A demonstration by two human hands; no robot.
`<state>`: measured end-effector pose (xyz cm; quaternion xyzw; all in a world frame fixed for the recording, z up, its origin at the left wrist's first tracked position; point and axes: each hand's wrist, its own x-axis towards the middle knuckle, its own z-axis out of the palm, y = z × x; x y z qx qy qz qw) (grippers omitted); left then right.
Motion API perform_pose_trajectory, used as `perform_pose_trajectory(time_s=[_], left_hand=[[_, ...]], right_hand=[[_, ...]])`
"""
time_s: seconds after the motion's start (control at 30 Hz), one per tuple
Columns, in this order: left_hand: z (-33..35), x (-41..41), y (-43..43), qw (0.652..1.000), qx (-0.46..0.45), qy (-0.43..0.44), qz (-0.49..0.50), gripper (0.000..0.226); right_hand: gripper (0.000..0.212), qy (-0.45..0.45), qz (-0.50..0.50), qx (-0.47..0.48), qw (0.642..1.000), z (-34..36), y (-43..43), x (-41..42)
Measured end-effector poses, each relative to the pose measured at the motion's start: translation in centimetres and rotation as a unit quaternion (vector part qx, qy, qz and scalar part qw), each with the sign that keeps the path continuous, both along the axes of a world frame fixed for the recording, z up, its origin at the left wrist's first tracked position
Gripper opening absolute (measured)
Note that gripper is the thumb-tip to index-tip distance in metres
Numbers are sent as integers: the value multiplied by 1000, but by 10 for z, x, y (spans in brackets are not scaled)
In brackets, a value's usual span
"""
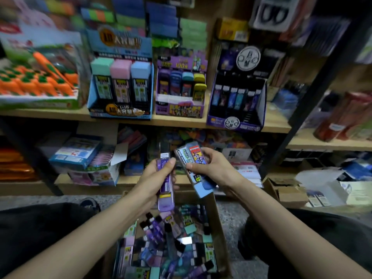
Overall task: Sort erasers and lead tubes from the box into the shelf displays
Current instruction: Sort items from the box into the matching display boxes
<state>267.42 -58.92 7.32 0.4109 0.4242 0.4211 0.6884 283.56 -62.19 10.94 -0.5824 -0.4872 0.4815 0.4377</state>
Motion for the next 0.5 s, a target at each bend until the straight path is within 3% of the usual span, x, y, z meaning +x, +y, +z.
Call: perform_pose_trajectory(time_s=[0.27,0.4,0.5], left_hand=[[46,-4,32,991,128,49,-1,22],[56,-1,44,990,139,11,-1,20],[60,3,53,992,128,0,-2,13]], right_hand=[[34,111,-36,47,992,38,24,-15],[31,101,-17,48,994,44,37,-14],[28,45,-1,64,997,50,50,-10]])
